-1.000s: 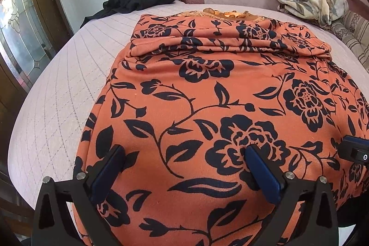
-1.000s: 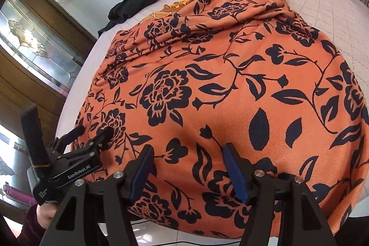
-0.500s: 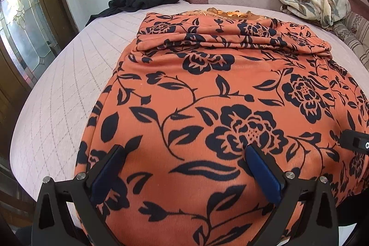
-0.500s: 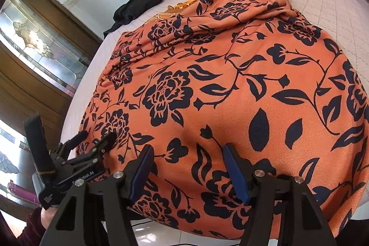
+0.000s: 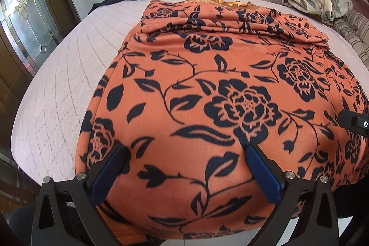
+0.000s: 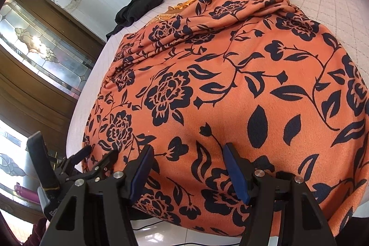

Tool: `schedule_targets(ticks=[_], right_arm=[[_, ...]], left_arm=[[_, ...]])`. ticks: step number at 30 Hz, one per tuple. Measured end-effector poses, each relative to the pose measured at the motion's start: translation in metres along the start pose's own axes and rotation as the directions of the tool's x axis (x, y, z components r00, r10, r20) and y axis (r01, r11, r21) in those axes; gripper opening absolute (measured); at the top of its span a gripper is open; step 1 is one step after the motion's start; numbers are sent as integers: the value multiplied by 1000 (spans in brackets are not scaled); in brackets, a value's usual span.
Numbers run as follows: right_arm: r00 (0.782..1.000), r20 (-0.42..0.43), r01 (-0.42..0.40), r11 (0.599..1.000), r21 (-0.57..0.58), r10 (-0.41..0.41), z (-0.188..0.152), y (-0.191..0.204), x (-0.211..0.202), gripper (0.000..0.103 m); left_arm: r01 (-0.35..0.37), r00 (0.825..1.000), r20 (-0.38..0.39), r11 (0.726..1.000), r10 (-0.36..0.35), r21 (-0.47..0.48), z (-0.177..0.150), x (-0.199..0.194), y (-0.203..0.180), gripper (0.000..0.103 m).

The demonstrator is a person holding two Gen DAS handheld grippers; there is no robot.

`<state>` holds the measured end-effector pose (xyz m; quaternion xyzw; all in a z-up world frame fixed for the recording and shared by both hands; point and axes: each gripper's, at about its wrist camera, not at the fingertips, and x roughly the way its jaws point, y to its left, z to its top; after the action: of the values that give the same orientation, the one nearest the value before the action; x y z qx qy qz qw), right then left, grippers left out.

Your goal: Fold small clothes

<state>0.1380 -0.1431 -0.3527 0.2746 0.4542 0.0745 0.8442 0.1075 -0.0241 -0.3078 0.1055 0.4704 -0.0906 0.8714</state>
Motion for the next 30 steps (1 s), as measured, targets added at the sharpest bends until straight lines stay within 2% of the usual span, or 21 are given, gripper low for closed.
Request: schedule_targets(ticks=[5, 9, 11, 13, 18, 21, 25, 28, 30], right_arm=[[999, -36, -7, 1000, 3, 7, -4, -1, -8, 66], [996, -61, -55, 995, 80, 60, -9, -19, -27, 66], [998, -20, -52, 994, 95, 54, -9, -30, -47, 66], [999, 44, -11, 995, 101, 7, -10, -43, -72, 66], [989, 121, 61, 984, 168, -82, -13, -76, -113, 66], [984, 94, 126, 968, 219, -150, -14, -92, -118, 66], [988, 26, 137, 948, 288, -150, -19, -105, -107, 66], [987, -13, 156, 945, 287, -159, -25, -104, -95, 66], [988, -25, 153, 946, 287, -152, -28, -102, -88, 66]], left_arm=[[37, 996, -76, 999, -37, 9, -4, -2, 3, 103], [78, 991, -114, 997, -77, 5, -10, -5, 10, 103], [89, 989, -114, 996, -89, -10, -15, -8, 17, 103], [86, 989, -116, 995, -90, -41, -19, -10, 28, 103], [41, 990, -126, 985, -62, -167, -22, -11, 74, 103], [0, 990, -139, 971, -35, -241, -26, -13, 108, 103], [-38, 988, -153, 953, -9, -299, -37, -16, 142, 103], [-12, 983, -173, 927, -58, -375, -48, -16, 162, 103], [-2, 981, -178, 919, -74, -394, -53, -15, 163, 103]])
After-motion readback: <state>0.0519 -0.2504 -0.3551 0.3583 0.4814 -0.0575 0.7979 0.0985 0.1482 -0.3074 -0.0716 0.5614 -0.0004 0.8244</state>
